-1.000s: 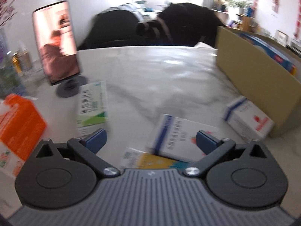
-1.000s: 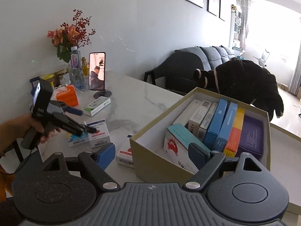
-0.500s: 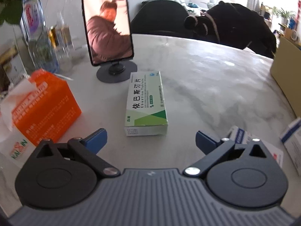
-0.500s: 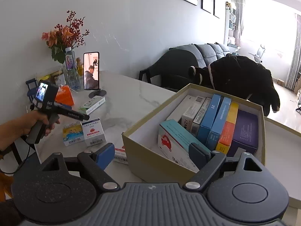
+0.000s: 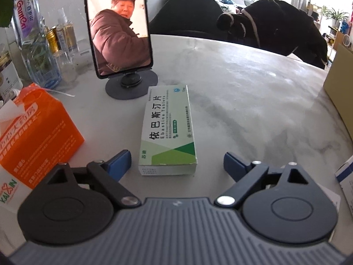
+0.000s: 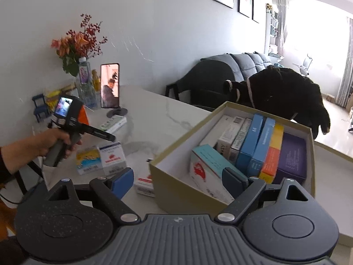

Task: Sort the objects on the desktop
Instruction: 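Move the left tool to the green-white ebastine box and close on it, then lift the ebastine box with the left tool toward the right tool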

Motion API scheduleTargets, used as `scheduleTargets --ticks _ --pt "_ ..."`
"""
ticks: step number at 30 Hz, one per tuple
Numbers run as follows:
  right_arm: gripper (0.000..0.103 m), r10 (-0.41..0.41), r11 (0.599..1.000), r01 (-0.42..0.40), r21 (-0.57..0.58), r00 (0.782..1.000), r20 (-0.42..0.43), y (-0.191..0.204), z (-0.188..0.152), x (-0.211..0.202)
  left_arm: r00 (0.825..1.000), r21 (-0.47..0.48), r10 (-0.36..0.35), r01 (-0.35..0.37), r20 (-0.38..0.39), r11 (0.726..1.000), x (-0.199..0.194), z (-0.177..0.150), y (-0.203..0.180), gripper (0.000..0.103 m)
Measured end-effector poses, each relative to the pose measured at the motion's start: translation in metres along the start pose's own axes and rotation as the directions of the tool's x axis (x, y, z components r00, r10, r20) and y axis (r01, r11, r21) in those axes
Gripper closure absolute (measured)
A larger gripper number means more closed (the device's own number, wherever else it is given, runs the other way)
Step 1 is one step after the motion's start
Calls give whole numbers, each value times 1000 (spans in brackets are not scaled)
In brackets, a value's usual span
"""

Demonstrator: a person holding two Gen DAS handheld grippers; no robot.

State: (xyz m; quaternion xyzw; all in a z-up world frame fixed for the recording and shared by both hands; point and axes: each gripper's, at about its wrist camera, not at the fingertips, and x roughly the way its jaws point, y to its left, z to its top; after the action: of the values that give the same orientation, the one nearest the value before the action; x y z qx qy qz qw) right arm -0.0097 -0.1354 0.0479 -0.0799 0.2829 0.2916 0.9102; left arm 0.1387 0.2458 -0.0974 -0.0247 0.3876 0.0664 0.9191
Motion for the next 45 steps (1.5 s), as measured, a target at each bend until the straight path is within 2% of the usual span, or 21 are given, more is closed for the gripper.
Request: scheduleTargets --ticks 3,6,9,10,11,17,20,26,31,34,37,45 --pt "14 0 1000 0 -9 1000 -1 7 0 -3 1000 -10 -8 9 6 1000 3 1 2 15" --pt "14 8 1000 -8 -10 1000 -6 13 0 -2 1000 -12 -13 13 18 1000 4 3 2 24" --pt "14 22 1000 -22 -6 1000 -15 18 -1 2 999 -18 -14 15 32 1000 3 4 2 40" --pt "14 25 1000 -25 -1 1000 -16 19 -2 4 999 -24 -12 13 38 1000 3 5 2 49" --pt "14 29 1000 -29 5 999 -18 20 -2 6 999 -31 -11 12 42 999 3 5 3 51" --pt "14 53 998 -52 27 998 -22 28 -3 15 998 -72 -14 18 62 997 0 6 6 55" --pt "14 60 997 -59 45 998 -24 30 -2 18 992 -82 -63 72 106 994 -16 4 3 55" --pt "18 113 984 -109 143 993 -22 26 0 26 970 15 -167 167 176 986 -56 -4 -27 55" --pt "21 170 962 -161 222 985 -24 27 2 36 939 80 -278 267 204 960 -88 -10 -54 55" --pt "22 193 943 -181 280 981 -16 26 4 39 912 118 -353 335 209 935 -106 -14 -69 55" --pt "24 225 909 -210 361 974 0 19 6 42 879 151 -431 407 205 901 -121 -17 -83 55" --pt "31 296 767 -280 578 953 68 -9 4 54 775 234 -609 568 169 789 -149 -25 -111 55"
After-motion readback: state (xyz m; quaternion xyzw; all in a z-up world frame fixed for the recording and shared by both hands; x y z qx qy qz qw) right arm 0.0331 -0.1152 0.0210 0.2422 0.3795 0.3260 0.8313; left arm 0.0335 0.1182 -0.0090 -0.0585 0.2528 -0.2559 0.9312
